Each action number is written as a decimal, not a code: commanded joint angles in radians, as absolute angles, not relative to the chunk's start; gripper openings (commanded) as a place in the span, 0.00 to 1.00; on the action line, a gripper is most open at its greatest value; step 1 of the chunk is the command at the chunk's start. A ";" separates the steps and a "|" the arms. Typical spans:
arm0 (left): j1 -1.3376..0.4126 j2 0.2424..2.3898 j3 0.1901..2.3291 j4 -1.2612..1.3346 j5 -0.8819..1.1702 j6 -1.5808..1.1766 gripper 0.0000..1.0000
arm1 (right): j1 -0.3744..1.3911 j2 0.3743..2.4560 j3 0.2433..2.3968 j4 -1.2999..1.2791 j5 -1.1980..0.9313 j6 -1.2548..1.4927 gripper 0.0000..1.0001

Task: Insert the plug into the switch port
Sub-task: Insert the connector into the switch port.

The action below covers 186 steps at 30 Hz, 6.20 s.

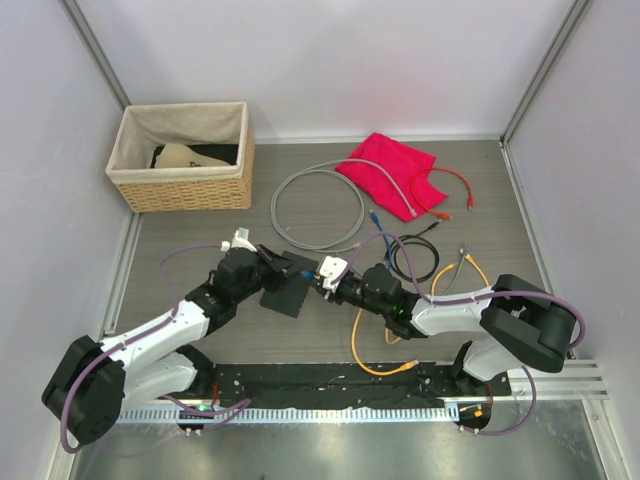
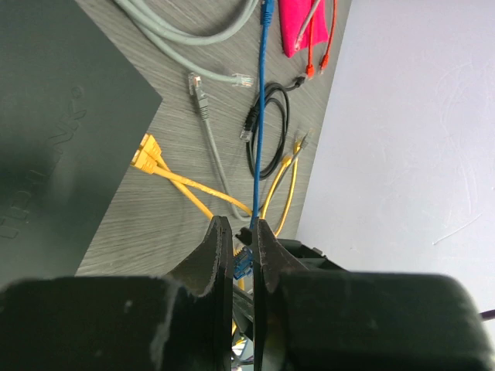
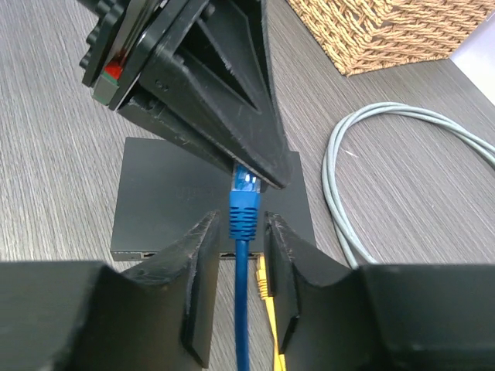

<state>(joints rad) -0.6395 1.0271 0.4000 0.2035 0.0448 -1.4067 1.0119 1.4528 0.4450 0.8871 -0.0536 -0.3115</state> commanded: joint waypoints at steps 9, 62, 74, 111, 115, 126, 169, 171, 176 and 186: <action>-0.643 1.043 0.462 0.181 0.051 -1.401 0.01 | 1.023 1.445 0.456 0.962 -0.038 -0.324 0.34; -0.552 1.430 0.612 -0.051 0.049 -0.664 0.76 | 0.798 1.635 0.606 0.580 -0.307 0.023 0.01; -0.549 1.466 0.624 -0.090 0.021 -0.673 0.74 | 0.798 1.628 0.591 0.613 -0.270 0.028 0.01; -0.520 1.468 0.624 -0.107 0.040 -0.742 0.73 | 0.816 1.664 0.499 0.776 -0.245 0.057 0.01; -0.515 1.471 0.623 -0.104 0.048 -0.746 0.72 | 0.816 1.661 0.497 0.773 -0.238 0.063 0.01; -0.500 1.471 0.609 -0.091 0.068 -0.742 0.73 | 0.818 1.658 0.499 0.767 -0.213 0.069 0.01; -0.606 1.568 0.568 -0.084 0.271 -0.696 0.71 | 0.853 1.738 0.570 1.086 -0.244 -0.031 0.01; -0.620 1.563 0.565 -0.084 0.278 -0.695 0.71 | 0.853 1.735 0.583 1.083 -0.247 -0.046 0.01; -0.627 1.533 0.551 -0.094 0.264 -0.678 0.71 | 0.853 1.689 0.660 0.939 -0.310 -0.077 0.01; -0.629 1.537 0.557 -0.107 0.247 -0.635 0.70 | 0.833 1.646 0.722 0.745 -0.370 -0.161 0.01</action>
<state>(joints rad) -0.5491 1.4761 0.6117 0.0998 -0.0071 -0.5842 0.8177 1.6859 0.6155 0.5743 -0.2432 -0.1322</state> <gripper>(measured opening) 0.709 0.171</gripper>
